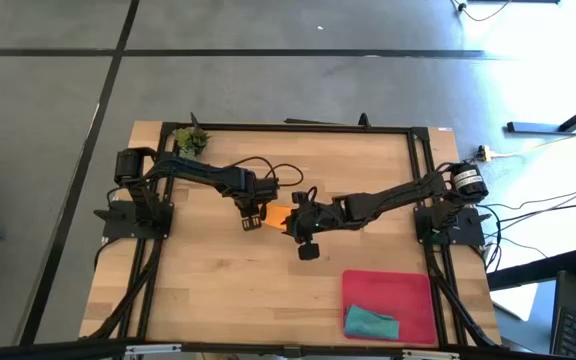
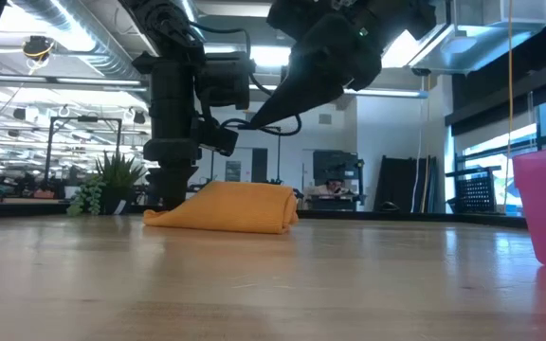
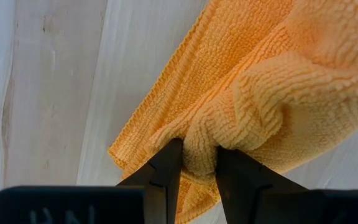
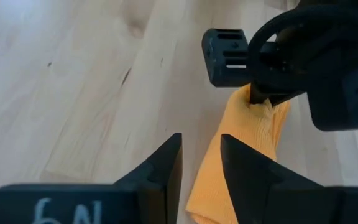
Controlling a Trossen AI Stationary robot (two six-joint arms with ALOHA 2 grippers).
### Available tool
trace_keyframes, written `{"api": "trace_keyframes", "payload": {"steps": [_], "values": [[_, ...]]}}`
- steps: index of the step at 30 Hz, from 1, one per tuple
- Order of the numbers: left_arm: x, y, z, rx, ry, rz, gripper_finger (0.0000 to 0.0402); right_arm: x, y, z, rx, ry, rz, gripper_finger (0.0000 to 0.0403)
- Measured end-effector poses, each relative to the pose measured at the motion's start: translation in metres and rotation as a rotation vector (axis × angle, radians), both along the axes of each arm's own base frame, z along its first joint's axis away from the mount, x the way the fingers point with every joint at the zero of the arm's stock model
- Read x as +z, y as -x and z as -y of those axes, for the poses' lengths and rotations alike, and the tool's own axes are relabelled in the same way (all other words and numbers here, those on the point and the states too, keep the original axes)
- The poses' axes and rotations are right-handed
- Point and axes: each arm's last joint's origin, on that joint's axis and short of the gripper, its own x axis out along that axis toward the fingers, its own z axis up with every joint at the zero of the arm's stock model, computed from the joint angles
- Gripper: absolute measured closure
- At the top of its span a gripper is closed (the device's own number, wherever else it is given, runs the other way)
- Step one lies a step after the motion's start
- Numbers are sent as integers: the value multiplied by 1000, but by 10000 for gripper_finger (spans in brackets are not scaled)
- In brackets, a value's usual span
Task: Roll microfiber towels into tight, uniform cylinder then place into a basket
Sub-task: Put the orange microfiber cloth into the red bin
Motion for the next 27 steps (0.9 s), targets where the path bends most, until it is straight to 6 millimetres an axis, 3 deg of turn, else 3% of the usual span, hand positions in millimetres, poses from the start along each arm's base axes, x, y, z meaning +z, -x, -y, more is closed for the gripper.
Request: {"api": "trace_keyframes", "payload": {"steps": [7,17,27], "values": [[0,0,0,0,0,0,315,0,0,1,-42,-8,9,222],[0,0,0,0,0,0,315,-1,-1,3,-120,26,19,24],[0,0,0,0,0,0,315,-32,-15,21,-177,18,-19,6]]}}
